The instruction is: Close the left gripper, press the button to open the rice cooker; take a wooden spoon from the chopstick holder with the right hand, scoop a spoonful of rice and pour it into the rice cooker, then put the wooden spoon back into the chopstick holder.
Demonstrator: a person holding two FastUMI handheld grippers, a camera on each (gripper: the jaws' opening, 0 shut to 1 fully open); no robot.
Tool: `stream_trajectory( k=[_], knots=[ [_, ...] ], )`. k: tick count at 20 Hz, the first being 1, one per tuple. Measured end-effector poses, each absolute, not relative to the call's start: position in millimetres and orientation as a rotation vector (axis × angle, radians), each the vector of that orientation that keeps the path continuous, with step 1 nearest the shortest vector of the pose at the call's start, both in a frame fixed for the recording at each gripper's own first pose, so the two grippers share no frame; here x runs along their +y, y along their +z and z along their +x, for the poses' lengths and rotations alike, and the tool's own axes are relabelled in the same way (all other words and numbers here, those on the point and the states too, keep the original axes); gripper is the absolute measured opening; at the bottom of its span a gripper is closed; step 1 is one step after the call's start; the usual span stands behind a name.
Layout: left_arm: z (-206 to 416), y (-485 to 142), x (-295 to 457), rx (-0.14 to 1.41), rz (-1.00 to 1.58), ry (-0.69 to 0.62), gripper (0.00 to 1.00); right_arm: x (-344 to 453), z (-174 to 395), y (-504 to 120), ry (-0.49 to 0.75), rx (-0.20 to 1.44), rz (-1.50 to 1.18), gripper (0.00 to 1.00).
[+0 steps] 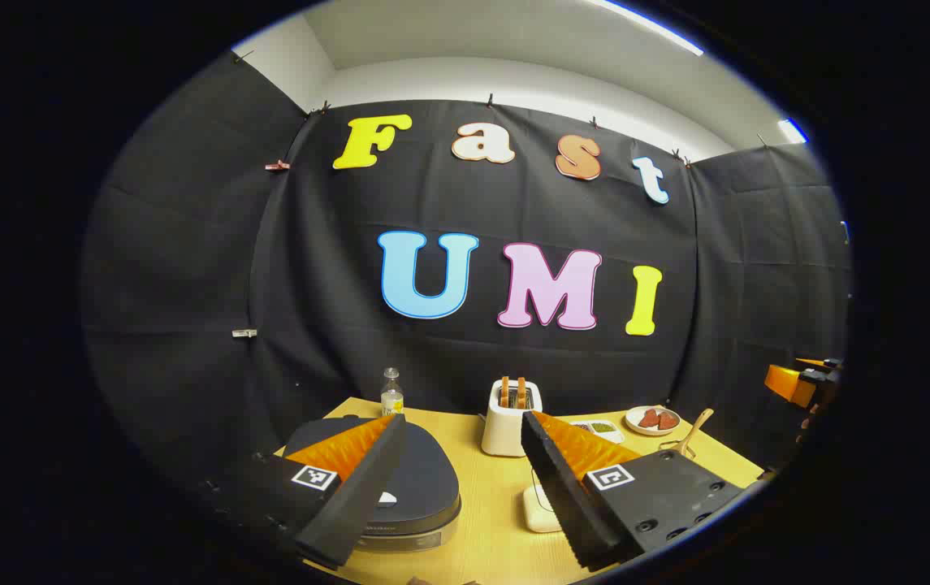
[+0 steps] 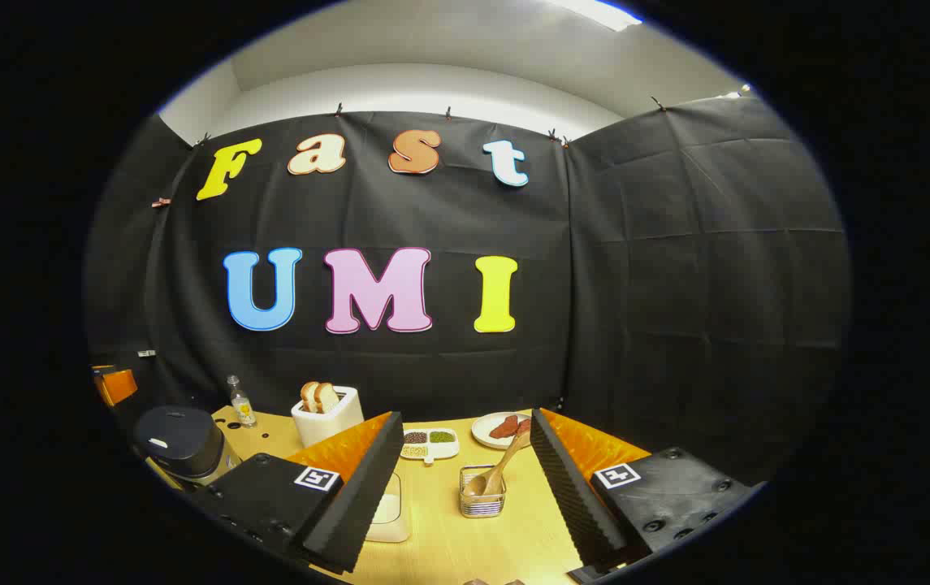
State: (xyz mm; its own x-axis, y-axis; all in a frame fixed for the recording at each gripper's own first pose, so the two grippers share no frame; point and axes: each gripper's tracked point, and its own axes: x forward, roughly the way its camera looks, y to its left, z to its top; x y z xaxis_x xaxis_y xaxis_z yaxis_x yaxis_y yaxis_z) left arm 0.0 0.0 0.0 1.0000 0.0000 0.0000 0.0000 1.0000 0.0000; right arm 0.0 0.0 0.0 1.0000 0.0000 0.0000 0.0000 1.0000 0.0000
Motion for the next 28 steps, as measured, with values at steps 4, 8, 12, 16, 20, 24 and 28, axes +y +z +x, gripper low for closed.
stream_trajectory(
  k=[4,8,12,16,20,24,28],
  knots=[
    [4.0,-1.1,9.0,-0.001,0.003,0.009,0.96,8.4,3.1,-3.6,0.009,0.006,-0.004,0.98],
    [8.2,-8.2,18.8,0.013,0.002,0.032,0.96,11.6,3.9,-9.1,0.006,0.025,0.011,0.98],
    [9.2,-12.4,20.6,0.025,0.041,0.021,0.96,9.9,3.7,-10.1,-0.002,0.033,0.002,0.98],
    [13.1,-16.0,20.9,0.036,0.045,0.03,0.96,6.3,1.6,-13.6,-0.004,0.046,0.002,0.98],
    [12.6,-11.4,32.8,0.037,0.04,0.087,0.95,4.1,-0.6,-19.1,-0.006,0.06,-0.003,0.98],
    [11.0,-10.4,44.4,0.055,0.075,0.091,0.87,4.3,-6.5,-23.2,0.002,0.068,-0.012,0.98],
    [8.7,-13.9,63.5,0.093,0.108,0.109,0.59,3.0,-10.2,-30.3,-0.001,0.08,-0.024,0.98]
  ],
)
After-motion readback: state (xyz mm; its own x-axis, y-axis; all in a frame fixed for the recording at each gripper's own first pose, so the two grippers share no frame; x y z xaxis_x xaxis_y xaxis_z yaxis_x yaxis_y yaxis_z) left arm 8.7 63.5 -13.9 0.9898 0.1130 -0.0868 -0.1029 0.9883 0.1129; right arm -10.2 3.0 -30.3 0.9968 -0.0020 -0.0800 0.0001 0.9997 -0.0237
